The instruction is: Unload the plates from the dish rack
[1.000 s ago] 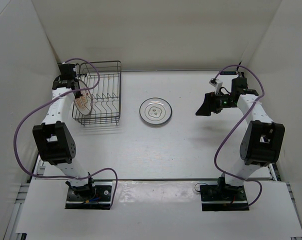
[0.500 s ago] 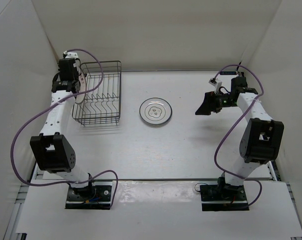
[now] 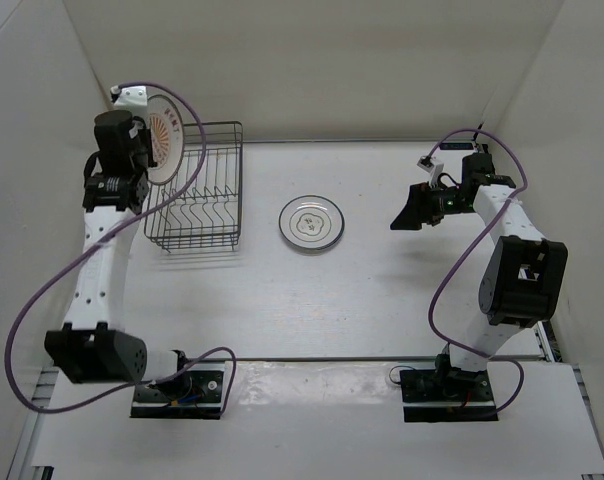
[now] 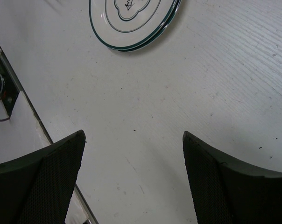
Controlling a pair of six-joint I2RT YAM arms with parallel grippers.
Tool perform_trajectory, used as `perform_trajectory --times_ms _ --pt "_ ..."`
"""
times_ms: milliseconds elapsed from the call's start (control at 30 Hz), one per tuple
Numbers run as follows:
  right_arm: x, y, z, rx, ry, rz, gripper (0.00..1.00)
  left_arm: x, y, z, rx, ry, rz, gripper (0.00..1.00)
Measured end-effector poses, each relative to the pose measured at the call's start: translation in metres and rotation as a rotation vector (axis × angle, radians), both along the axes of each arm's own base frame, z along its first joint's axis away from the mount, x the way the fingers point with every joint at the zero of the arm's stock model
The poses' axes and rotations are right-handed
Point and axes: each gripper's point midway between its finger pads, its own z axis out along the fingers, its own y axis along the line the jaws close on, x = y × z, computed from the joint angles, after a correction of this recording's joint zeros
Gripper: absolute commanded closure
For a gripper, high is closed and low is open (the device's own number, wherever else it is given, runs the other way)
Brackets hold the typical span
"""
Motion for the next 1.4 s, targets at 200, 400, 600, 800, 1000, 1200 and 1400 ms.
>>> perform_trajectory --times_ms 200,400,600,800,1000,1200,1400 --pt "0.000 0.001 0.001 0.011 -0.006 0.009 0.15 -0.052 -0.047 0.038 -0.195 -0.139 -0.194 1.00" --pt "-0.002 0.005 0.001 0.037 -0.011 0.020 0.15 -0.110 -0.093 -0.006 -0.455 -0.071 -0.332 1.00" --pt "-0.004 0.008 -0.001 0.063 -0.003 0.025 0.17 -0.163 -0.108 -0.096 -0.640 0.103 -0.275 1.00" --pt "0.002 0.009 0.002 0.071 -0.034 0.026 0.17 -0.193 -0.112 -0.150 -0.732 0.202 -0.199 1.00" --pt "0.002 0.010 0.003 0.078 -0.036 0.027 0.17 -0.191 -0.120 -0.161 -0.813 0.205 -0.188 1.00" --pt "0.003 0.011 0.006 0.091 -0.016 0.009 0.18 -0.144 -0.149 -0.162 -0.948 0.263 -0.279 1.00" --pt "0.033 0.021 0.049 0.225 -0.017 -0.037 0.41 -0.089 -0.200 -0.172 -1.032 0.378 -0.423 1.00"
